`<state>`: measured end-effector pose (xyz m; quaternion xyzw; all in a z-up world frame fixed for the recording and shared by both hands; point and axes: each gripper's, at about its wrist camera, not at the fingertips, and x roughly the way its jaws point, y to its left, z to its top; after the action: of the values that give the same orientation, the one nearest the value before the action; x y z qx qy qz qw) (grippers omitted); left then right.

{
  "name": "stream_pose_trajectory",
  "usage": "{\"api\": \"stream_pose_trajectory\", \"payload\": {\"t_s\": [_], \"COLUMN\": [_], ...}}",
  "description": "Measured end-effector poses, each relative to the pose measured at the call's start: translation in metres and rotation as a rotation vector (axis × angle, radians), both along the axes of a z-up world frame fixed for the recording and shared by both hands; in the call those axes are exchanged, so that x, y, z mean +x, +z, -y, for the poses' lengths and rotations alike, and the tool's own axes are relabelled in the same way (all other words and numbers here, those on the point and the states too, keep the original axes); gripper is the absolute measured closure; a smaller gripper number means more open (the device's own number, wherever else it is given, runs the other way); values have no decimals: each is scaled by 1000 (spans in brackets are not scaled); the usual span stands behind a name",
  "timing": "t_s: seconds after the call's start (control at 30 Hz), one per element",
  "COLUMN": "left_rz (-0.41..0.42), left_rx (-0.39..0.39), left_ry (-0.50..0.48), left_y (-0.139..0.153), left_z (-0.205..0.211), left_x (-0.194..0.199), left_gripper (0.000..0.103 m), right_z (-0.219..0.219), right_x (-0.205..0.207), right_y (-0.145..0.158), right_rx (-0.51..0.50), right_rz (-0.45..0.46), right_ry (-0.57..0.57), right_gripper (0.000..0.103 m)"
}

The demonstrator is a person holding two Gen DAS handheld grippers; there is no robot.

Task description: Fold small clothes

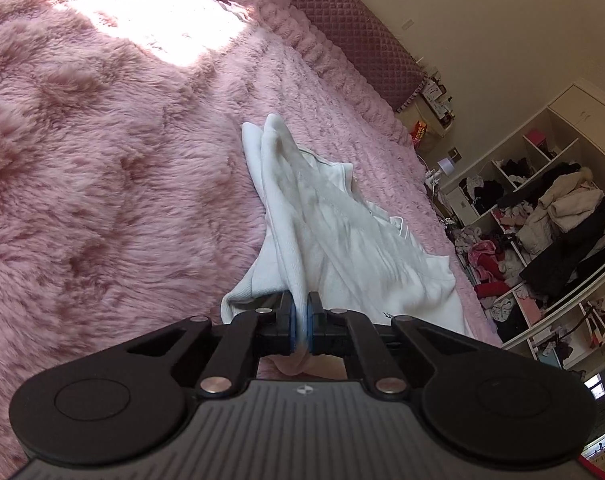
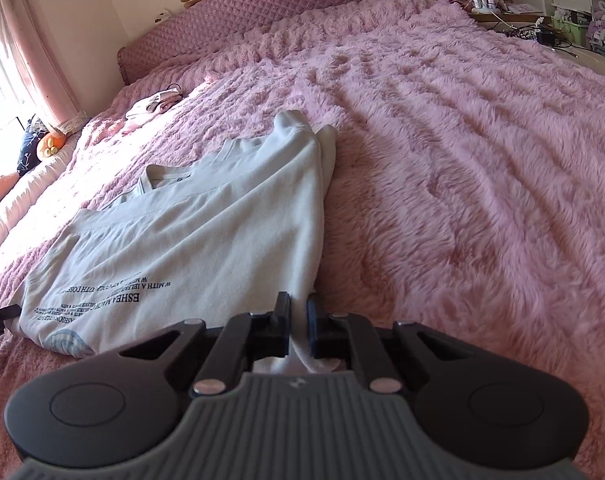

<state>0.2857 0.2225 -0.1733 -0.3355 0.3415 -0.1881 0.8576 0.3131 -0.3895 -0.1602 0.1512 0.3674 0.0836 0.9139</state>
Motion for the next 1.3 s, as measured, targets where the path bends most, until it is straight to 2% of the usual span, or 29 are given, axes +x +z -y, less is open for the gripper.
{"api": "stream_pose_trajectory", "payload": {"t_s": [0.13, 0.23, 0.33, 0.47, 0.53, 0.67, 0.73, 0.83, 0.93, 1.07, 1.17, 1.2, 1.3], "left_rz": [38, -4, -116, -183, -186, -166, -153, -153, -101, -50, -26, -20, -12], "left_rx": [-25, 75, 175, 188, 202, 173, 187, 211, 234, 268, 283, 299, 342], "left_ry": [2, -41, -73, -58, -73, -80, -77, -69, -62, -57, -35, -20, 39], "left_y": [17, 20, 2, -14, -12, -2, 6, 20, 42, 57, 55, 54, 47], "left_z": [-9, -5, 3, 7, 7, -1, -2, -5, -4, 13, 29, 34, 44], "left_x": [-11, -12, -4, 2, 3, -2, -7, -8, -1, 30, 57, 66, 88], "left_gripper": [100, 100, 100, 99, 99, 98, 98, 97, 95, 81, 76, 70, 62], "right_z": [11, 12, 14, 22, 24, 22, 23, 24, 22, 8, -7, -11, -27], "right_x": [-12, -21, -21, -20, -21, -22, -21, -23, -19, 16, 55, 66, 103], "right_y": [24, 31, 8, -23, -26, -23, -19, -8, 10, 32, 38, 39, 38], "right_rx": [43, 10, -33, 21, 31, 21, 22, 20, -22, -104, -161, -175, -245], "right_rz": [62, 69, 2, -42, -40, -43, -51, -29, 35, 104, 127, 132, 150], "right_ry": [-11, 20, 19, -42, -48, -36, -26, -27, -22, -19, -46, -55, -71], "right_gripper": [101, 102, 102, 103, 103, 102, 87, 86, 82, 78, 78, 78, 76]}}
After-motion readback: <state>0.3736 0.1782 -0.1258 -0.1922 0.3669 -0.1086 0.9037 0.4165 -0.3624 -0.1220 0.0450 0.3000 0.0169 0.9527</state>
